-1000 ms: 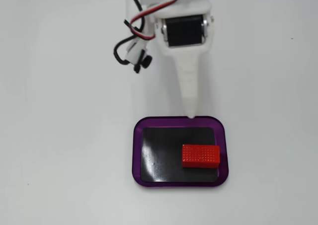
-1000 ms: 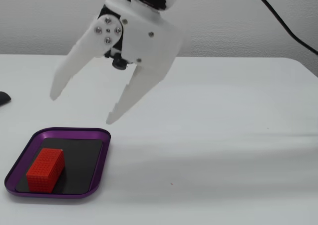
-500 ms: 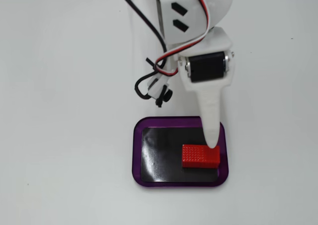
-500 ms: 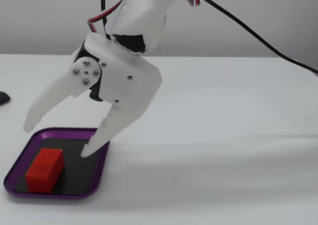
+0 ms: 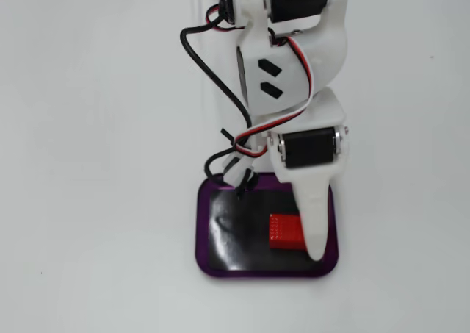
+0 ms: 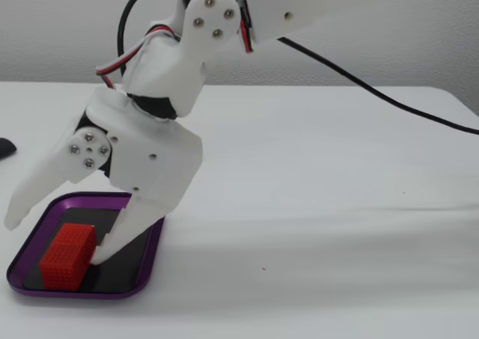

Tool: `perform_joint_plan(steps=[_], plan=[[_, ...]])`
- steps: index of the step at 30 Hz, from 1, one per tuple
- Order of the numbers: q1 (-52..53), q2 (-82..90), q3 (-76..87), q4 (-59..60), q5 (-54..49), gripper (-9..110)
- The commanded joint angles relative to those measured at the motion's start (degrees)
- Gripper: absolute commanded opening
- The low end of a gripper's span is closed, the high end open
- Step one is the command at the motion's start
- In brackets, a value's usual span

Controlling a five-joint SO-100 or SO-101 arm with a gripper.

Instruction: Remove the cube from the box.

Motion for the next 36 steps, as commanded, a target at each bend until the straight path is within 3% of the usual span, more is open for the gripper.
perform_joint_plan(steps=[1, 7, 18, 36], plan=[[-0.2, 0.0, -3.4, 0.9, 0.3, 24], [0.2, -0.8, -3.7, 0.9, -0.2, 23], [0.4, -0.9, -3.6, 0.2, -0.4, 2], [0.4, 5.3, -8.8, 6.8, -1.8, 0]])
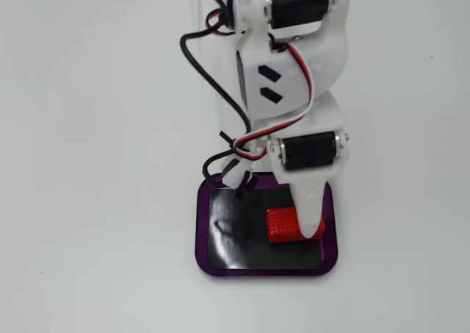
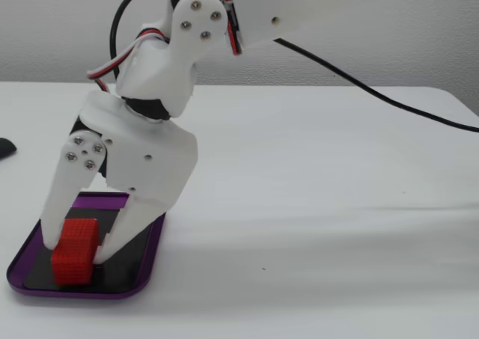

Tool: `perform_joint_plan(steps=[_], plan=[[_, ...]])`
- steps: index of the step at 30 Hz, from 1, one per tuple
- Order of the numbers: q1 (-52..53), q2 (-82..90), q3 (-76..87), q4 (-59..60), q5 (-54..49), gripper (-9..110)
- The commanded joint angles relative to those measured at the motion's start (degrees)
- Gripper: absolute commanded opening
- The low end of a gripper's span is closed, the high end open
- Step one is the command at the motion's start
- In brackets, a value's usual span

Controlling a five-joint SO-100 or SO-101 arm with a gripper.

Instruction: Remove the cube from the box.

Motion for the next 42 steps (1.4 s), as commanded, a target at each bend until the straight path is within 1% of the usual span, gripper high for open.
perform_joint_plan(steps=[1, 7, 12, 15, 18, 21, 25, 29, 35, 42], plan=[[0.3, 7.4, -5.0, 3.3, -0.9, 0], [0.3, 15.5, -9.1, 9.7, -1.2, 0], [0.4, 24.6, -7.5, 12.1, -1.0, 0], [0.4, 30.8, -1.6, 12.7, -0.6, 0], [0.4, 36.6, 8.0, 12.0, -0.5, 0], [0.3, 42.1, 22.4, 6.2, -0.5, 0], [-0.1, 50.0, 43.4, -4.4, -0.5, 0], [-0.1, 56.9, 58.9, -11.6, -0.5, 0], [0.3, 62.2, 72.9, -18.6, -0.5, 0], [0.3, 62.8, 84.6, -28.8, -0.4, 0]])
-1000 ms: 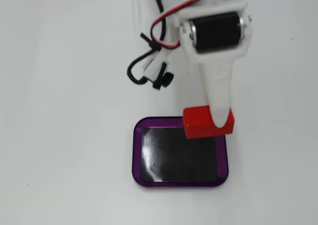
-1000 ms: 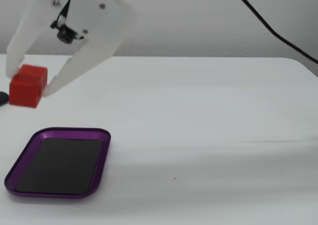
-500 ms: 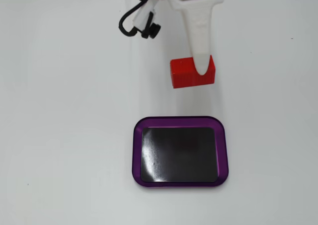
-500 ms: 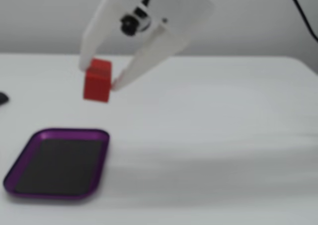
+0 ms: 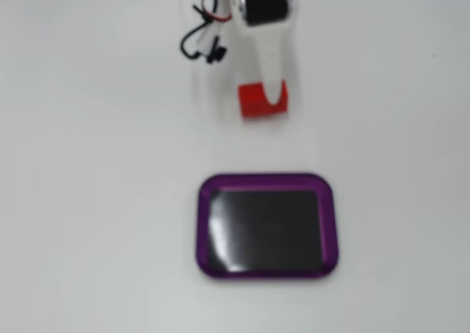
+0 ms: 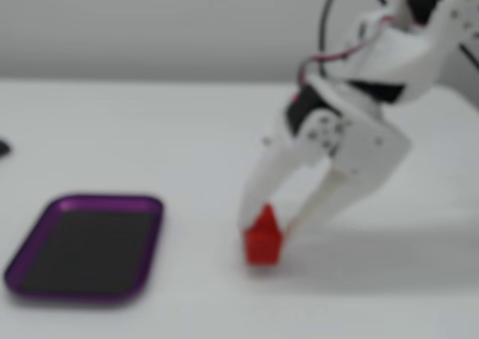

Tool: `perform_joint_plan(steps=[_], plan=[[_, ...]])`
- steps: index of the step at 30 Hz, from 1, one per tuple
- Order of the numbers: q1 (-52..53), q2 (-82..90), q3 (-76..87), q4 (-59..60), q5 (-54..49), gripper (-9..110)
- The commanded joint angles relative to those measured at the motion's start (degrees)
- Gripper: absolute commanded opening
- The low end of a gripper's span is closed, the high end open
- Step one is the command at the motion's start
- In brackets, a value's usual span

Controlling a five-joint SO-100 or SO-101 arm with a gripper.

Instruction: Remove the cube from the box.

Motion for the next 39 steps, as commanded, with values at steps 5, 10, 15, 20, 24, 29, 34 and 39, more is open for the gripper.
perform_joint_plan(steps=[5, 10, 15, 20, 24, 29, 34, 39], plan=[[-0.1, 2.0, 3.0, -4.3, 0.4, 0], [0.3, 2.4, 3.1, -4.4, 0.5, 0], [0.3, 2.8, 1.2, -1.3, 0.5, 1], [0.2, 5.6, -8.2, 6.3, 0.5, 11], [-0.1, 10.9, -15.4, 12.4, 0.6, 18], [0.2, 17.9, -23.5, 20.3, 0.5, 21], [0.3, 25.3, -25.8, 23.6, 0.4, 21], [0.3, 35.4, -25.1, 23.0, 0.4, 21]])
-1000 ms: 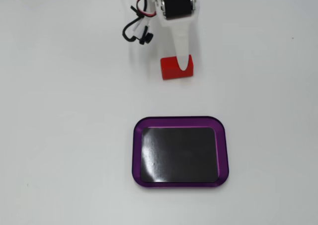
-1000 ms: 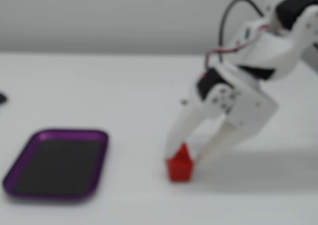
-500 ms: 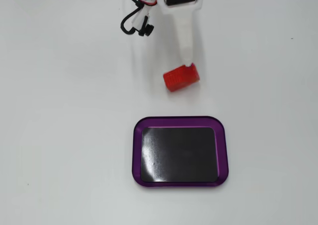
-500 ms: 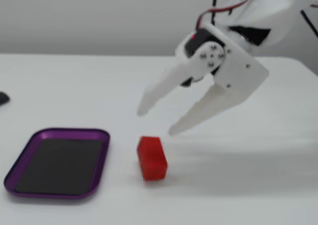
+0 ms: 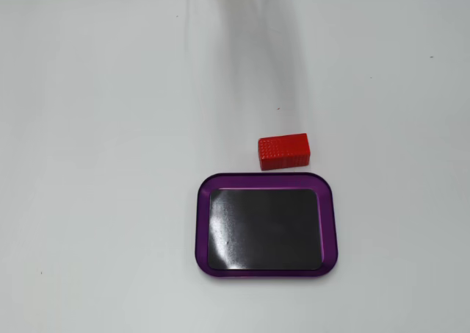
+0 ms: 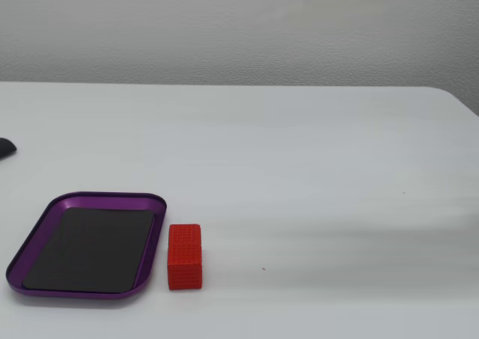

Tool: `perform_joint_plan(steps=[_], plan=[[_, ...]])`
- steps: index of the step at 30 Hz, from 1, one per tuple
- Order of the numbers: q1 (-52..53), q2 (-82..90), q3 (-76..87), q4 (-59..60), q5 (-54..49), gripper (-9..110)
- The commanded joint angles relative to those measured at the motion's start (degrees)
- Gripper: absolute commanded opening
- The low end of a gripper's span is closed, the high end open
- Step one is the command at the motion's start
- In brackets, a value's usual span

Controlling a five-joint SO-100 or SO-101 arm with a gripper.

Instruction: Remove the cube from the box.

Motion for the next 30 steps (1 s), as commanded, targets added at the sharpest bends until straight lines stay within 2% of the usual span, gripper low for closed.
perform_joint_plan(steps=[1, 8, 15, 22, 27, 30], plan=[[0.3, 8.3, -1.8, -0.2, 0.3, 21], [3.2, 25.0, 5.4, -0.3, -0.4, 21], [18.1, 36.5, 29.7, -7.0, 0.4, 27], [19.5, 45.5, 49.6, -9.2, 3.1, 33], [19.5, 47.5, 54.5, -9.7, 7.4, 31], [19.5, 47.5, 56.2, -9.9, 7.6, 21]])
